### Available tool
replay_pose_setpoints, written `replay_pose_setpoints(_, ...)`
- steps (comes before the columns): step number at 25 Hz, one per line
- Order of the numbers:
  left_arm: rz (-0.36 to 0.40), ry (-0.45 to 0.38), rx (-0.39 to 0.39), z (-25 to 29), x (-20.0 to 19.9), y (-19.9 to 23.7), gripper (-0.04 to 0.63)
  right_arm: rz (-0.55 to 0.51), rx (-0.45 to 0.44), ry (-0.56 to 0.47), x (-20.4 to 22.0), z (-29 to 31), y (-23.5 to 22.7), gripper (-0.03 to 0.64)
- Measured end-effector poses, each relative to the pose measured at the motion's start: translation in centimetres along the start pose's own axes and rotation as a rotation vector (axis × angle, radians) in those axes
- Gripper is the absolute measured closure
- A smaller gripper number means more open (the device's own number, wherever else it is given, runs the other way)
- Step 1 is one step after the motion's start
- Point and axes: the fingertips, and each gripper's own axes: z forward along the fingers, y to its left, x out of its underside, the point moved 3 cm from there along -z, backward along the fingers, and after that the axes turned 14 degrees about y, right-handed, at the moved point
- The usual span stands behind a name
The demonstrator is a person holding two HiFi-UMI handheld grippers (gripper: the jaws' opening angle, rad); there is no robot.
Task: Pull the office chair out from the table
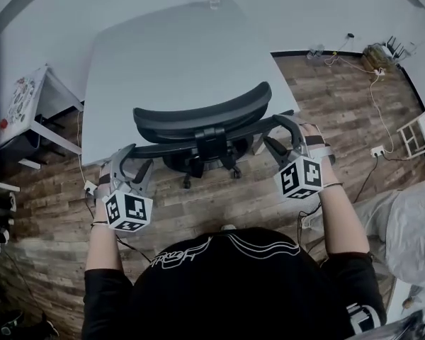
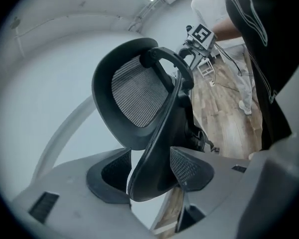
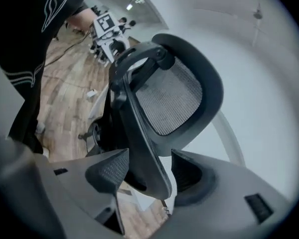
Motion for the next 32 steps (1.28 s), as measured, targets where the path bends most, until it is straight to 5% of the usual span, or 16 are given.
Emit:
replay_pose_setpoints(6, 0.114, 0.076, -0.058, 1.5, 0.4, -0.8, 0.373, -0.166, 0.024, 0.059, 1.6, 3.1, 0.3, 0.347)
replay_pose_setpoints(13, 0.173, 0.096, -0.124, 3.0, 0.1, -0.4, 0.373, -0.214, 0.073, 0.059, 2.3, 4.6, -0.1, 0.348)
replay_pose_setpoints(18, 0.286, 0.132, -0.201, 3.7, 0.3, -0.3, 0.376, -0.186, 0.127, 0.015, 2.1, 4.7, -0.6, 0.366)
replay_pose_setpoints(32, 0.207, 0.173, -0.206, 4.0, 0.2, -0.3, 0.399, -0.105, 0.120, 0.022, 2.2, 4.7, -0.6, 0.383)
